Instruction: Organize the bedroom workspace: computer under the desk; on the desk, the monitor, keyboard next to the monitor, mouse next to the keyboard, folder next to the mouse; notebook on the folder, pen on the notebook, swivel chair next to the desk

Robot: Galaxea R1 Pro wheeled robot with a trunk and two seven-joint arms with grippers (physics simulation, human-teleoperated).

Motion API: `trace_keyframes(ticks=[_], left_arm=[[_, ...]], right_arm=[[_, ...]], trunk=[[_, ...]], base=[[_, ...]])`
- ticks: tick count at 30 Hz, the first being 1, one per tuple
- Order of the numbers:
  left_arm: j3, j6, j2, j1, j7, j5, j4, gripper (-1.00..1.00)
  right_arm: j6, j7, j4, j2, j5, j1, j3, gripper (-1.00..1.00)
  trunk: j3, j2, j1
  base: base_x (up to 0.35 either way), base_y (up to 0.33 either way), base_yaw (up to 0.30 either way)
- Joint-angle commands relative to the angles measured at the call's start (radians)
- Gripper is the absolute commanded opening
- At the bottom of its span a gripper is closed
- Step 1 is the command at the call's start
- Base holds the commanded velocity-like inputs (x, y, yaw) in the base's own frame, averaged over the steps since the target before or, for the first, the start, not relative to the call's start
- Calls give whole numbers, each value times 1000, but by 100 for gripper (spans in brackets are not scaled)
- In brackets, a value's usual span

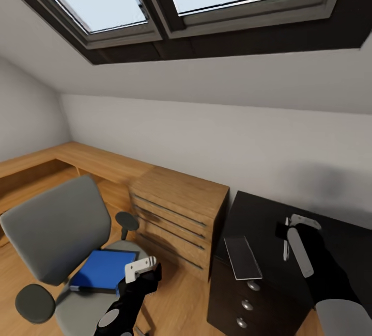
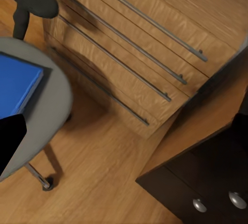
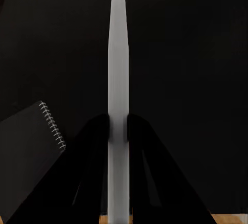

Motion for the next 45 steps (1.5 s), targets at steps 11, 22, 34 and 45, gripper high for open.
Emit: trace_keyframes(ticks=[11,22,34,45], left_arm=[[-28,1,1,-1,8,4,1,100],[-64,-1,1,-1,9,4,1,100],[-67,-1,2,-1,8,5,-1,100],[-68,-3,2,-1,9,11,-6,100]], right_arm=[[-18,-4,118,-9,-7,-14,10,-100],[-73,79,315,-66,-6,-94,12,-100],[-129,91,520,-97,-7,-181,12,-100],[-146,144,627,-114,-1,-215,12,-100]], trunk=[[-2,-1,1],[-2,-1,1],[-2,-1,1],[-2,-1,1]], base=[[138,-52,0],[4,-2,0],[0,0,0],[0,0,0]])
